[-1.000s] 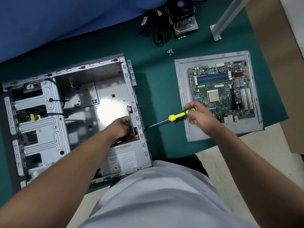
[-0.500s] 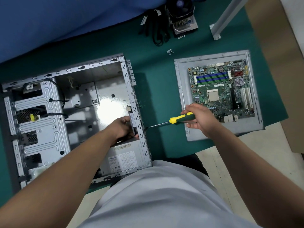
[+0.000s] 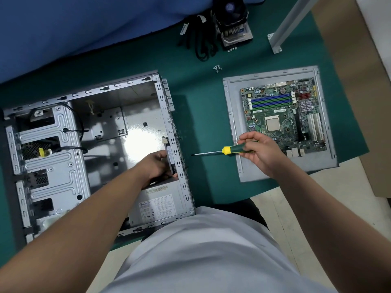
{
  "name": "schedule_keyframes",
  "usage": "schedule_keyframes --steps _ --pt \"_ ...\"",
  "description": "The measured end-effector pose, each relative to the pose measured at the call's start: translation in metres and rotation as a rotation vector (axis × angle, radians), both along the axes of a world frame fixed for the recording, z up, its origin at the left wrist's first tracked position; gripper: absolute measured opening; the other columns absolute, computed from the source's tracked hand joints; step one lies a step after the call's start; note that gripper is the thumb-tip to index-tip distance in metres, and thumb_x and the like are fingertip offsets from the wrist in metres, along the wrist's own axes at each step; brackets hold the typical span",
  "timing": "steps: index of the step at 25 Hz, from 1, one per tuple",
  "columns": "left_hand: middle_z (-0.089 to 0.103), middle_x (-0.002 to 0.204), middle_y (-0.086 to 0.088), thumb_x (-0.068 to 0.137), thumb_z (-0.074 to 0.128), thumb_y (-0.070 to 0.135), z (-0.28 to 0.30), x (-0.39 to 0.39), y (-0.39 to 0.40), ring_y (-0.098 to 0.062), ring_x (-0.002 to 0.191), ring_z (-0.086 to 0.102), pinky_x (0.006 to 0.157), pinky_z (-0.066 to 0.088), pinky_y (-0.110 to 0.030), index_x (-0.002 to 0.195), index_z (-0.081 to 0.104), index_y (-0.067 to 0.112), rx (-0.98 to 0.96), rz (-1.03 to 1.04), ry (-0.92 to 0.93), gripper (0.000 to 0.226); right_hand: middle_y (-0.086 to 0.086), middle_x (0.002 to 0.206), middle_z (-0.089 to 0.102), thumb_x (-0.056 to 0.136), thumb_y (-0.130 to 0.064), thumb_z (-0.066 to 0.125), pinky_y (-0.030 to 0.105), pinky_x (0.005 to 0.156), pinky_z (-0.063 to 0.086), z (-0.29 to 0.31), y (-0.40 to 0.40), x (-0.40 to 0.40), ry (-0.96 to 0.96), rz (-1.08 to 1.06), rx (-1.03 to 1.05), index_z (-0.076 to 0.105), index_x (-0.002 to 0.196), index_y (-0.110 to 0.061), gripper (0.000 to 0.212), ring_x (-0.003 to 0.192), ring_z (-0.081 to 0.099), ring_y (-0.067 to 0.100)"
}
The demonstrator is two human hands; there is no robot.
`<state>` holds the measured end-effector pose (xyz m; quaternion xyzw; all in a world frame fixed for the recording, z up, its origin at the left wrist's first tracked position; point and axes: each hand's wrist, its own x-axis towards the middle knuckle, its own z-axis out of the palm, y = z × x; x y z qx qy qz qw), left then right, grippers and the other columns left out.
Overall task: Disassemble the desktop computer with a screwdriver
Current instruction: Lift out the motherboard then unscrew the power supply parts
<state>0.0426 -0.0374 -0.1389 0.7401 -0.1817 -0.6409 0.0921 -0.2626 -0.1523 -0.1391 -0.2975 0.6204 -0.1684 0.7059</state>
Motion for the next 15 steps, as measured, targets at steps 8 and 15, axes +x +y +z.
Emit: schedule_keyframes --steps 8,15 --pt "0.073 0.059 -0.005 0.094 0.049 -0.021 0.002 0.001 0.0 -0.013 0.048 0.07 0.043 0.052 -0.019 0.082 0.068 0.012 -0.01 0.024 0.012 0.04 0.007 0.096 0.071 0.087 0.005 0.069 0.028 0.075 0.054 -0.018 0.027 0.029 0.154 -0.052 -0.172 0.075 0.093 -0.027 0.034 0.075 0.063 0.016" --pt "0.073 0.059 0.0 0.095 0.05 -0.02 0.013 -0.004 -0.001 -0.008 0.049 0.069 0.045 0.051 -0.016 0.089 0.068 0.011 -0.021 0.018 0.033 0.037 0.004 0.108 0.064 0.09 -0.024 0.072 0.037 0.083 0.047 -0.034 0.041 0.049 0.752 0.624 -0.653 0.056 0.11 -0.019 0.026 0.099 0.059 0.025"
